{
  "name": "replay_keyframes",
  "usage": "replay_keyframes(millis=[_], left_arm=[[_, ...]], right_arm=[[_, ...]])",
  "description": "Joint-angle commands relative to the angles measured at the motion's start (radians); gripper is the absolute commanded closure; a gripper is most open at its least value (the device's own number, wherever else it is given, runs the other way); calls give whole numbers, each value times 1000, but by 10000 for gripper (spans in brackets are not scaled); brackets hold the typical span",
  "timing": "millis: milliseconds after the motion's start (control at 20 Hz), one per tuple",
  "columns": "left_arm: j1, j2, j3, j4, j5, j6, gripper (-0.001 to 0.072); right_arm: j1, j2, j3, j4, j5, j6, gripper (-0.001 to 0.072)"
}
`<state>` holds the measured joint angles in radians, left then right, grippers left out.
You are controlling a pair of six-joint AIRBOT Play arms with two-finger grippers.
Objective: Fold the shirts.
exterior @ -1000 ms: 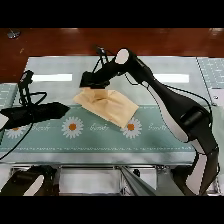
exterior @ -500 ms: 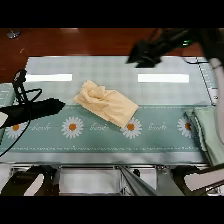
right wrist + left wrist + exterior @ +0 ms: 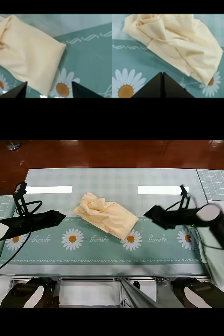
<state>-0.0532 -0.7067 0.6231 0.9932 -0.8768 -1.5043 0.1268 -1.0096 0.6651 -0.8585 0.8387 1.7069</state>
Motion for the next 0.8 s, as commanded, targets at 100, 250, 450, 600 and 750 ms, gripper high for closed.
replay_keyframes(millis=[100,250,450,600,750], left_arm=[[-44,-34,0,-7,3,-1,685],[-64,-37,0,-7,6,-1,685],[-68,-37,0,-7,6,-1,685],[-68,-37,0,-7,6,-1,685],[-68,-37,0,-7,6,-1,685]], right_arm=[[147,-197,-117,318,-175,-124,93],[183,-326,-25,380,-142,-196,94],[222,-470,95,377,-87,-202,133],[220,-509,191,372,-19,-300,693],[198,-487,423,215,109,-306,691]])
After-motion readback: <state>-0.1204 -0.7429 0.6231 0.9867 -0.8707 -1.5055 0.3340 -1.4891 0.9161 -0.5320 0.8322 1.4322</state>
